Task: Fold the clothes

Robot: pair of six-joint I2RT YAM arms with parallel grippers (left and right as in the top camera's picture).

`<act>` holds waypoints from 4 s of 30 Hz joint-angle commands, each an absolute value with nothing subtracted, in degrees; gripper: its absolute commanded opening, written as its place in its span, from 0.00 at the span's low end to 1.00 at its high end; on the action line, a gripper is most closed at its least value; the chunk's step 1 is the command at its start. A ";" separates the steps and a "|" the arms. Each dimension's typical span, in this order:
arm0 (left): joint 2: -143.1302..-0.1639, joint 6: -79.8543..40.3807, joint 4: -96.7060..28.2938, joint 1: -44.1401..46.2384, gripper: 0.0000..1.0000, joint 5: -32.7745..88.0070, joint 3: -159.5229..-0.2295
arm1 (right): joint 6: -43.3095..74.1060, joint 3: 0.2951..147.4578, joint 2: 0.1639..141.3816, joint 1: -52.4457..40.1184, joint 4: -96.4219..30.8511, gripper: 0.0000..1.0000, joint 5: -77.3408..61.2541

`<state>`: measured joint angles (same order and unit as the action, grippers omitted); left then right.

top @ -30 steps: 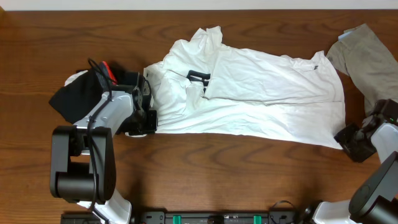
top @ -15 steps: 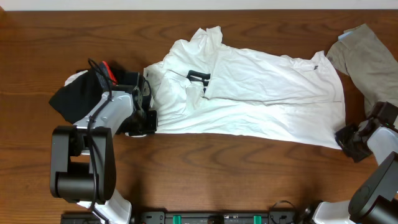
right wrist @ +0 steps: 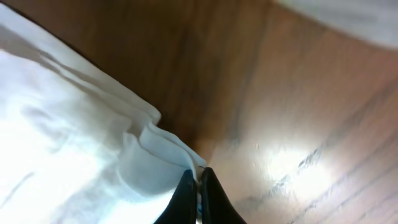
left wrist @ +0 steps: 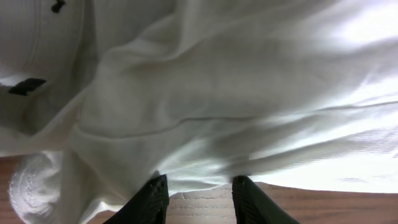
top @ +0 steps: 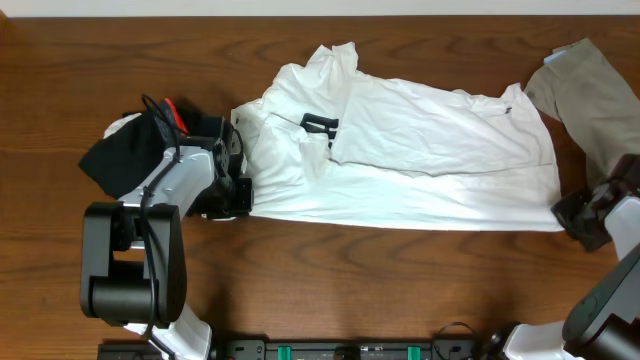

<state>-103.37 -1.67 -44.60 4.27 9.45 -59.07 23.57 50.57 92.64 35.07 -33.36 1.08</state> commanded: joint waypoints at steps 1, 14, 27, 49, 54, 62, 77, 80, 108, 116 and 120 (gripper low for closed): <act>-103.59 -2.17 -45.17 3.92 0.37 8.27 -59.61 | 20.58 51.75 93.01 35.57 -33.93 0.01 4.25; -102.69 -3.70 -48.38 3.92 0.42 8.34 -60.05 | 21.21 51.79 92.97 35.57 -37.52 0.22 8.78; -86.72 -3.92 -52.60 3.95 0.47 10.02 -65.82 | 18.70 62.61 92.47 34.83 -50.92 0.27 -17.63; -97.91 -4.75 -35.27 9.39 0.44 6.63 -53.39 | 21.43 38.76 92.60 28.18 -30.50 0.03 0.93; -100.60 -5.06 -39.20 10.61 0.33 6.57 -53.34 | 22.76 39.05 92.58 28.64 -32.82 0.01 12.71; -98.13 -11.38 -49.76 10.63 0.20 6.57 -53.39 | 23.53 40.69 92.58 30.04 -35.51 0.03 16.78; -78.26 -10.50 -53.12 11.00 0.28 6.79 -53.52 | 21.06 41.63 89.10 30.04 -36.71 0.07 5.56; -77.49 -9.89 -49.19 11.25 0.31 6.79 -53.52 | 19.40 42.22 84.20 30.04 -35.99 0.11 -1.98; -101.36 -24.82 -51.90 17.39 0.13 -2.35 -50.09 | 17.72 42.70 68.58 30.04 -40.07 0.54 -13.98; -98.06 -25.12 -61.76 17.06 0.09 -3.27 -50.43 | 14.83 42.70 68.58 29.43 -41.12 0.53 -15.40; -91.83 -23.64 -64.14 17.06 0.16 -3.22 -53.39 | 13.21 43.29 68.71 28.18 -39.48 0.53 -18.31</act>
<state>-96.75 -23.62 -62.72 17.37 -1.61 -50.57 15.77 42.26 68.86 29.21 -40.23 -15.44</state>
